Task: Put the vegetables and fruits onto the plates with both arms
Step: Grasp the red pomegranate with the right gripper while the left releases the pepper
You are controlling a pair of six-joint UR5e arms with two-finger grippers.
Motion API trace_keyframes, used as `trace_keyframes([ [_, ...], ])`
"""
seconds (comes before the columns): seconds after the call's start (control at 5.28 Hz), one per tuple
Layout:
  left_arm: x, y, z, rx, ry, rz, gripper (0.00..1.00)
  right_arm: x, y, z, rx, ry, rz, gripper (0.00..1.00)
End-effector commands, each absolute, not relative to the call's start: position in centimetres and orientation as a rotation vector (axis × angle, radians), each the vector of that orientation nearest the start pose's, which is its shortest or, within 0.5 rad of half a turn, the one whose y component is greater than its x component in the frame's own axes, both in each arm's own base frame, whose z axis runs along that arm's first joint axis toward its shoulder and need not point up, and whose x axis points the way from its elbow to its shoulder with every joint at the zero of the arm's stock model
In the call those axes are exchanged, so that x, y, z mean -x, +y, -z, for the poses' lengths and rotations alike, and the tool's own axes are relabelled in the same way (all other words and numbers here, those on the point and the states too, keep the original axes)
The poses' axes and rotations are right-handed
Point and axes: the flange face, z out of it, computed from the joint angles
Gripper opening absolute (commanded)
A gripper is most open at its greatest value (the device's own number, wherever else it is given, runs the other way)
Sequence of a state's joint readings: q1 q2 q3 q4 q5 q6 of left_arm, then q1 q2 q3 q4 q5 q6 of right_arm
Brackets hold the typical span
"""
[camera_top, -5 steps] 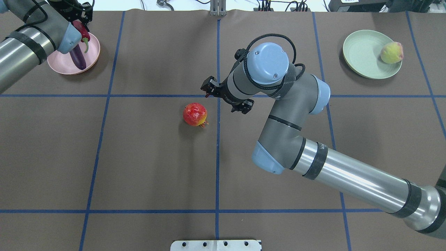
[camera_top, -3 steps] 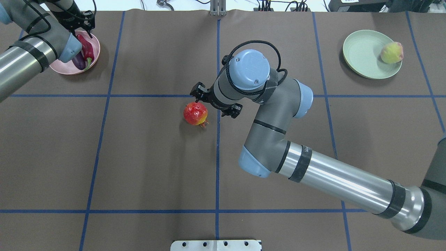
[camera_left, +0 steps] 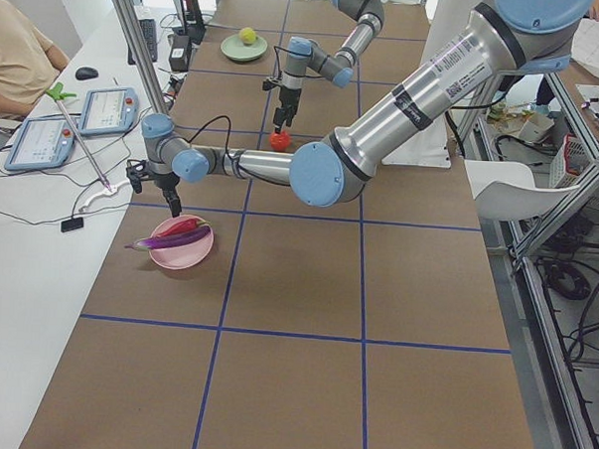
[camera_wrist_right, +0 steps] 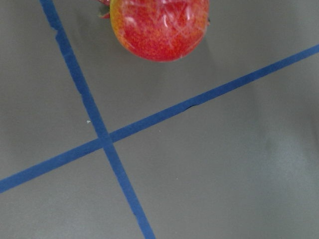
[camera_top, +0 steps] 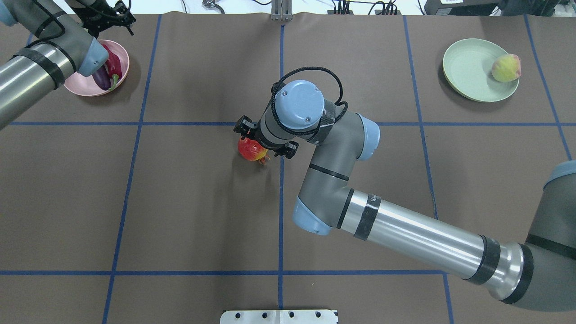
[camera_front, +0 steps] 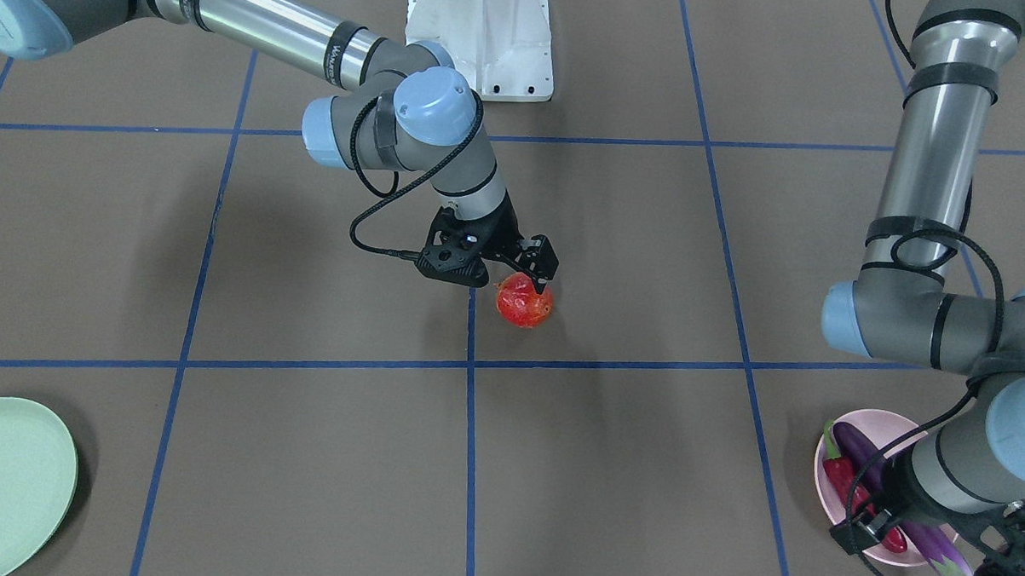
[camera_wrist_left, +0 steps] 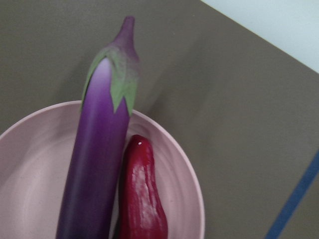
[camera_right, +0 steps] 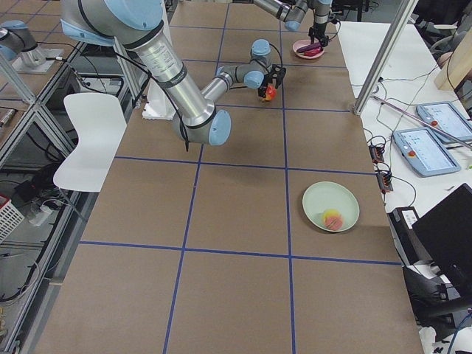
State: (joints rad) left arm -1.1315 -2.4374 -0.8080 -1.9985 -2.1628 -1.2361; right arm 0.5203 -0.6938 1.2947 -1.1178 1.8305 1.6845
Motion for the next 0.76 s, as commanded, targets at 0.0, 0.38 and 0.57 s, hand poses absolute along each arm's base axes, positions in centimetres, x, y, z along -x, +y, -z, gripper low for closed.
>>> trace_keyframes([
  [0.0, -27.2, -76.3, -35.8, 0.129, 0.837, 0.578, 1.00, 63.5, -48.4, -17.7, 0.011, -1.070, -0.441, 1.00],
  [0.38, -24.1, -69.2, -34.8, 0.113, 0.846, 0.563, 1.00, 63.4, -48.3, -16.8, 0.020, -1.145, -0.481, 1.00],
  [0.57, -24.1, -68.9, -34.8, 0.109, 0.847, 0.561, 1.00, 63.6, -48.6, -17.3, 0.017, -1.142, -0.502, 1.00],
])
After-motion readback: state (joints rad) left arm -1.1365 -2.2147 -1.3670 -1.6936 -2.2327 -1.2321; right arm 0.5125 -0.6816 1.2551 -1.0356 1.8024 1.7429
